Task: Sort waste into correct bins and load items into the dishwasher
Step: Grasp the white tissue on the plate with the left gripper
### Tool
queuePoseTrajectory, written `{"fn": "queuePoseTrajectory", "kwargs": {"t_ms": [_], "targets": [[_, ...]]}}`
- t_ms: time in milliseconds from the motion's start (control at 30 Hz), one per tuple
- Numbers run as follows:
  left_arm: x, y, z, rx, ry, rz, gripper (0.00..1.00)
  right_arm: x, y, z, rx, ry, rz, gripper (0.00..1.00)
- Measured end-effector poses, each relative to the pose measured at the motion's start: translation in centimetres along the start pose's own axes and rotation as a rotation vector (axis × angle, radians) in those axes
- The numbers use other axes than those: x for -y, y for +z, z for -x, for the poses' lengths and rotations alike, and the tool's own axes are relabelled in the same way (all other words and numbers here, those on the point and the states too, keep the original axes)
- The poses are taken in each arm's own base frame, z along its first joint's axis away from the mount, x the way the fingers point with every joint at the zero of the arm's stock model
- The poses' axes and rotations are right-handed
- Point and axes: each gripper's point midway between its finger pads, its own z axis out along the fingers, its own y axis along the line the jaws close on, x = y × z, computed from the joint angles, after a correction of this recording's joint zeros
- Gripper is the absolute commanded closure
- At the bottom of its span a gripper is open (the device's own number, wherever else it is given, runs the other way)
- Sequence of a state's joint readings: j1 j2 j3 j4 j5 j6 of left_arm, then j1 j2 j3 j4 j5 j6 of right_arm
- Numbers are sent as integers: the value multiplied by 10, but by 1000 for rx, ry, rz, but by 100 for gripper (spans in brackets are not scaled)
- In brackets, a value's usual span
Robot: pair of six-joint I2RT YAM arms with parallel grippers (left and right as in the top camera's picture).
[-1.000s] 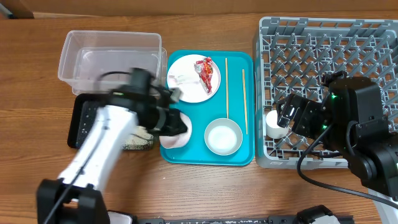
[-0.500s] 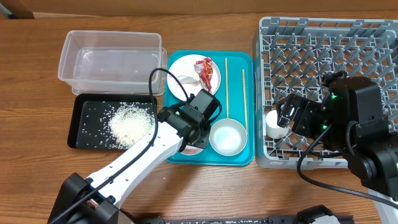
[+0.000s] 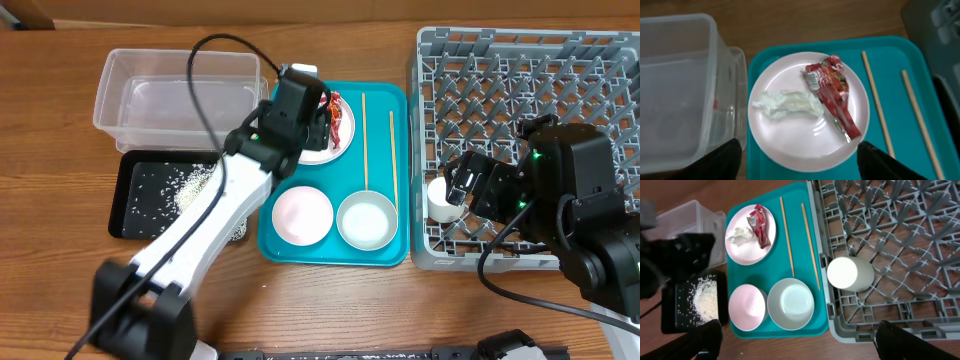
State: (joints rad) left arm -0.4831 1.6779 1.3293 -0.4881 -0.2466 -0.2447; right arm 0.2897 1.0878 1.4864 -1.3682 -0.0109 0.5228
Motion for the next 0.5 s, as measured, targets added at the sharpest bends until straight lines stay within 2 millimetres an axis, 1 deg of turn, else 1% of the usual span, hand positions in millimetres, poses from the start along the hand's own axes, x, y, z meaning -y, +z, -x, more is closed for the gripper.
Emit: {"fn": "queuePoseTrajectory", "kwargs": {"t_ms": [100, 200, 267, 300, 333, 367, 400, 433, 467, 500], "targets": [[6, 36, -12, -29, 49, 9, 19, 0, 0, -1, -3, 0, -2, 0], [11, 75, -33, -73, 101, 17, 20, 1, 0, -1, -3, 0, -2, 0], [11, 97, -49, -107, 127, 28, 21, 1, 0, -2, -8, 0, -6, 0], [10, 104, -57, -123, 137, 38, 23, 2, 0, -4, -15, 0, -10, 0], [9, 109, -60, -130, 145, 46, 28, 3, 0, -4, -17, 1, -11, 0], [8, 114, -64, -134, 153, 55, 36, 3, 0, -5, -21, 0, -14, 0], [8, 118, -66, -136, 159, 60, 54, 4, 0, -6, -25, 1, -17, 0], [7, 121, -68, -137, 166, 65, 69, 5, 0, -7, -28, 1, -19, 0], [7, 124, -69, -139, 163, 70, 81, 5, 0, -7, -29, 1, -20, 0], [6, 125, -70, -139, 166, 75, 88, 5, 0, -7, -30, 1, -20, 0]]}}
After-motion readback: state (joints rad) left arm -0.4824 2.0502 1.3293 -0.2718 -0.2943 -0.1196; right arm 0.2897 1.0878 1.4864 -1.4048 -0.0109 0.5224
